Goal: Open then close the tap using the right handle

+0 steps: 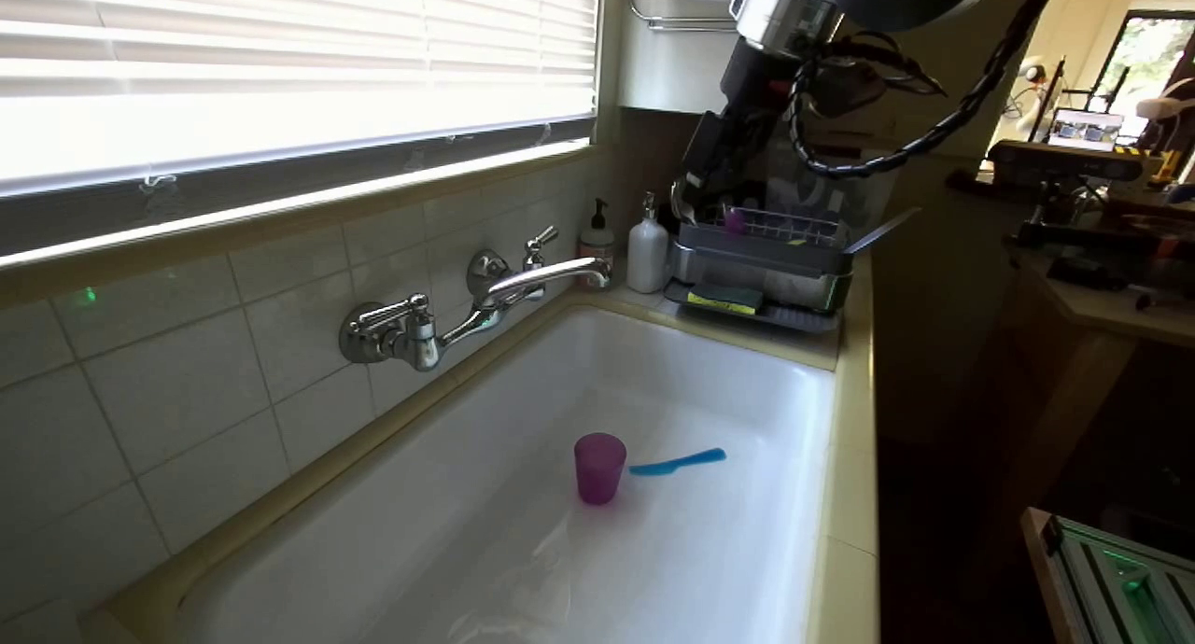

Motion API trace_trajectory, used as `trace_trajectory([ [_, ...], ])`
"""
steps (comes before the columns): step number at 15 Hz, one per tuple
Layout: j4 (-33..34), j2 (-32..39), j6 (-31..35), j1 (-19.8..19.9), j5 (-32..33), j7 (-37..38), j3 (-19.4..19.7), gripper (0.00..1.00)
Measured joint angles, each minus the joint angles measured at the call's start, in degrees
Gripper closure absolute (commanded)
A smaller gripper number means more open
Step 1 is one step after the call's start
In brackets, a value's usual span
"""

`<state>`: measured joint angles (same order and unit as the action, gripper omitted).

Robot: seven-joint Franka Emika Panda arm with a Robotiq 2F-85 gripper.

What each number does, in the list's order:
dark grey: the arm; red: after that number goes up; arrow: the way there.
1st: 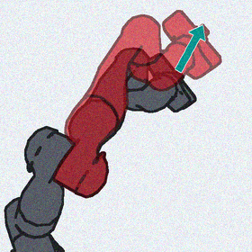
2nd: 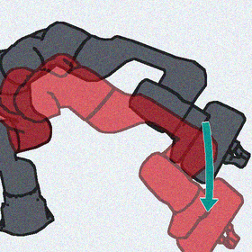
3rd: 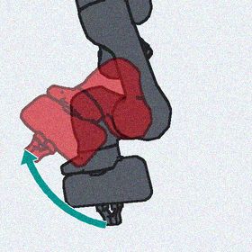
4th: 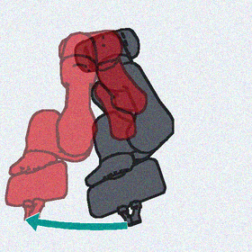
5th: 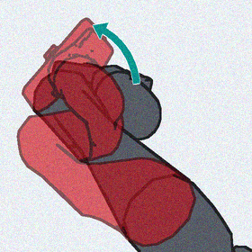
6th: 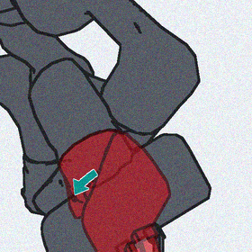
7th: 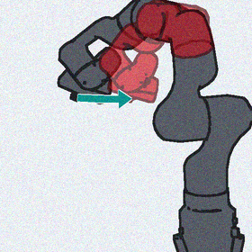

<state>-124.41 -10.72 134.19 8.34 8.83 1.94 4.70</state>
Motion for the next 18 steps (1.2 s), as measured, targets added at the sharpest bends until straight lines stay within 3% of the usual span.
trace_trajectory([
  [8, 7.0, 6.6, 1.8, 1.7, -0.3, 2.7, 3.1, 0.00],
  [18, 21.2, 22.0, 6.1, 1.3, -6.6, -4.8, 2.2, 0.00],
])
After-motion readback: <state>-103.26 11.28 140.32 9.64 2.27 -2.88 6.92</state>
